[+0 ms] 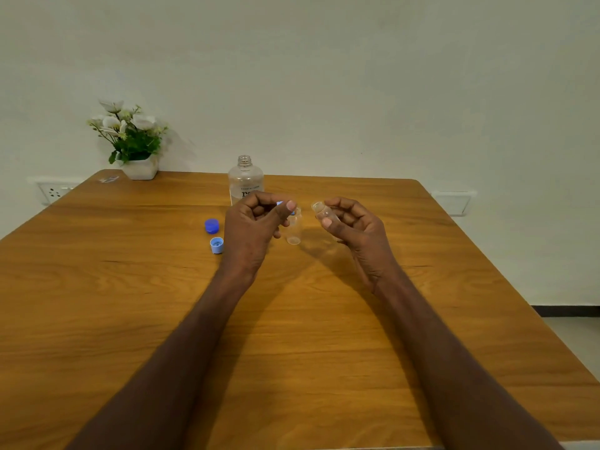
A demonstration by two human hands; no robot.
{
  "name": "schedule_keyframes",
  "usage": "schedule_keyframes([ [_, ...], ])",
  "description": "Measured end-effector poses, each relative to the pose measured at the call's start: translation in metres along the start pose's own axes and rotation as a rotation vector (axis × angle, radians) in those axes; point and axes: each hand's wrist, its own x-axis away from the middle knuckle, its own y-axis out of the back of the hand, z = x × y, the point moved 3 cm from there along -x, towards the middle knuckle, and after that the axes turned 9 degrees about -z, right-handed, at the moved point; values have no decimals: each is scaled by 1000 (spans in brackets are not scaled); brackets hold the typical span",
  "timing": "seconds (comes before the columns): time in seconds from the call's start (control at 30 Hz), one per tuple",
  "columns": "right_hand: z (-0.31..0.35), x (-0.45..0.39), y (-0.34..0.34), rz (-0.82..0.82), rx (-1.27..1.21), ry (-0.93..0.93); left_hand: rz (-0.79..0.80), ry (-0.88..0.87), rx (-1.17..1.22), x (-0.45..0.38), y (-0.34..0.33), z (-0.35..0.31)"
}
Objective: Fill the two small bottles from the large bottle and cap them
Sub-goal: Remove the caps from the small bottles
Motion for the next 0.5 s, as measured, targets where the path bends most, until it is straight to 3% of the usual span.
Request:
schedule_keyframes([
  [0.17, -6, 0, -3, -113, 217, 74, -70, -1, 23, 4, 20, 3],
  [0.5, -18, -9, -13, -178, 593, 147, -71, -97, -331, 19, 20, 5],
])
